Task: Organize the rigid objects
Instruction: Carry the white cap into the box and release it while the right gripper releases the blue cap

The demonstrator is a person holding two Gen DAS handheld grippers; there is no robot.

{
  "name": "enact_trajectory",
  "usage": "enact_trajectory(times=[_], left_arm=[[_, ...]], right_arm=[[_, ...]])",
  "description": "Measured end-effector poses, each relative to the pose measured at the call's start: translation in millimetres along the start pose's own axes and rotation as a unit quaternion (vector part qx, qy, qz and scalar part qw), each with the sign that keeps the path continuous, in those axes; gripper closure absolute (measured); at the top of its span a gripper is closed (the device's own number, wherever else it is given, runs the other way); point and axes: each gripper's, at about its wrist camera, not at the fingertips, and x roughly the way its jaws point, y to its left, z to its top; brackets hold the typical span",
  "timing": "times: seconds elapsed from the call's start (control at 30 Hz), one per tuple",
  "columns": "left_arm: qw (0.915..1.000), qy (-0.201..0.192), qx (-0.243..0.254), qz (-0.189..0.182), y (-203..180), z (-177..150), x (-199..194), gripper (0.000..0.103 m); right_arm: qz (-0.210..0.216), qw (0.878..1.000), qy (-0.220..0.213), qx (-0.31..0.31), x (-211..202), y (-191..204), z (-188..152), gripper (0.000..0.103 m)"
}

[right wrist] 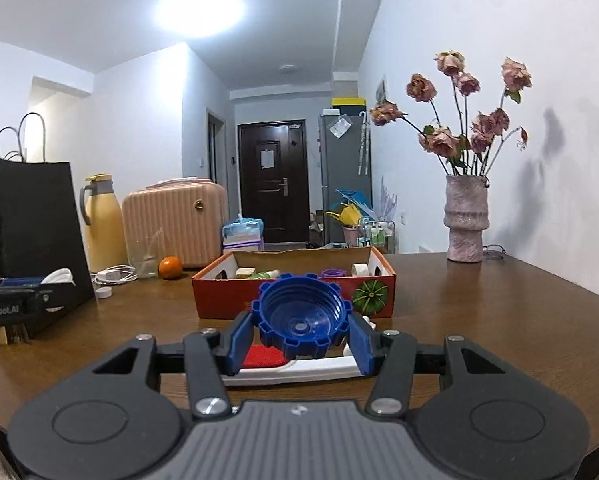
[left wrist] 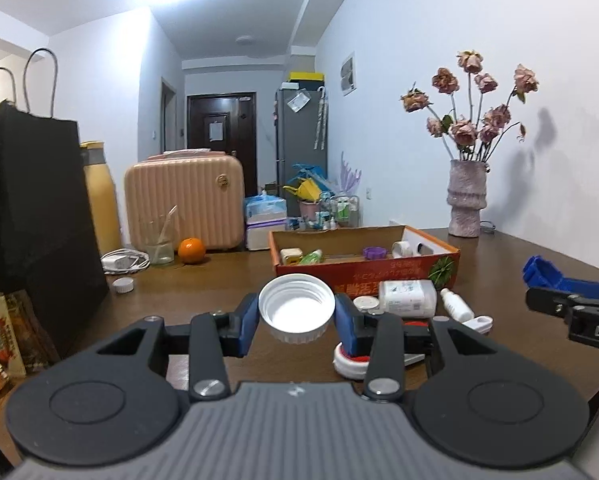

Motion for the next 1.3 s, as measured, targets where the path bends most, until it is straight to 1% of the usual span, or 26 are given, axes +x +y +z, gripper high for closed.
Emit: enact_trajectory(times=[0.1,0.2,0.27,0.33,0.4,0.47,0.53,0.57,0.6,0.67,0.7,0.77,0.8,0.83,0.87,0.9,0.97,1.03,1.13,1.17,1.2,1.3], left_arm=[[0.9999,-0.002,0.001,-0.013,-3.6,7.6,12.3,0.062],[0.9994,-0.002,-0.008,-0.032,-2.3,25.1,38.9,0.062],[0.9981,0.009,-0.018,-0.058,1.0,43.0,65.1,0.062],[0.9949,0.028,-0.033,-0.091,4.8,61.7,96.5,0.062],[0.9916,0.045,-0.036,-0.115,5.5,77.4,131.0,0.062],[0.9911,0.061,-0.024,-0.116,2.9,94.9,173.3,0.062],[0.9911,0.071,-0.013,-0.112,0.1,113.3,223.3,0.062],[0.9898,0.081,-0.008,-0.117,-1.6,119.3,244.8,0.062],[0.9866,0.101,-0.008,-0.128,-3.0,125.4,272.4,0.062],[0.9796,0.148,-0.012,-0.135,-7.0,130.4,331.1,0.062],[0.9778,0.167,-0.008,-0.127,-9.8,128.4,359.4,0.062],[0.9772,0.192,0.016,-0.089,-18.5,118.1,409.1,0.062],[0.9739,0.208,0.028,-0.086,-21.8,110.7,432.7,0.062],[0.9721,0.218,0.029,-0.081,-22.6,104.7,448.1,0.062],[0.9711,0.224,0.028,-0.078,-23.8,101.6,459.2,0.062],[0.9683,0.232,0.029,-0.087,-25.7,98.6,472.5,0.062],[0.9579,0.266,0.026,-0.104,-28.0,92.8,497.6,0.062],[0.9514,0.294,0.020,-0.089,-28.0,86.7,517.1,0.062],[0.9436,0.316,0.009,-0.098,-27.4,83.9,531.3,0.062],[0.9421,0.320,0.009,-0.099,-26.6,83.8,531.5,0.062],[0.9426,0.319,0.008,-0.098,-26.3,84.6,529.4,0.061],[0.9438,0.316,0.008,-0.097,-23.4,92.6,516.1,0.060]], right_arm=[[0.000,1.000,0.003,0.000,13.4,-6.1,4.4,0.053],[0.015,1.000,0.005,0.004,37.8,-16.1,19.2,0.053],[0.024,1.000,0.008,0.001,62.2,-24.5,35.2,0.053],[0.036,0.999,0.011,-0.012,90.5,-31.5,53.5,0.053],[0.046,0.998,0.018,-0.028,125.5,-38.4,73.0,0.053],[0.058,0.997,0.034,-0.040,166.4,-45.3,91.0,0.053],[0.063,0.994,0.072,-0.057,217.8,-50.6,107.1,0.053],[0.062,0.992,0.094,-0.062,242.2,-51.8,113.1,0.053],[0.065,0.987,0.132,-0.071,273.7,-53.0,118.4,0.053],[0.071,0.979,0.182,-0.065,327.1,-57.0,124.1,0.053],[0.070,0.973,0.208,-0.064,352.5,-57.9,124.5,0.053],[0.067,0.964,0.249,-0.063,398.4,-59.7,119.5,0.053],[0.061,0.960,0.265,-0.063,416.4,-61.1,115.7,0.053],[0.053,0.958,0.273,-0.065,430.8,-62.4,111.4,0.053],[0.047,0.956,0.280,-0.075,440.5,-60.9,106.1,0.053],[0.044,0.953,0.286,-0.084,449.0,-59.4,101.5,0.053],[0.035,0.950,0.299,-0.089,464.2,-60.0,94.1,0.053],[0.028,0.947,0.310,-0.085,475.0,-61.5,90.2,0.052],[0.025,0.944,0.321,-0.076,487.1,-66.5,89.7,0.052],[0.024,0.944,0.320,-0.074,487.7,-67.1,90.5,0.052],[0.021,0.944,0.320,-0.072,487.3,-67.7,91.2,0.051],[0.025,0.946,0.316,-0.068,479.0,-69.4,97.7,0.045]])
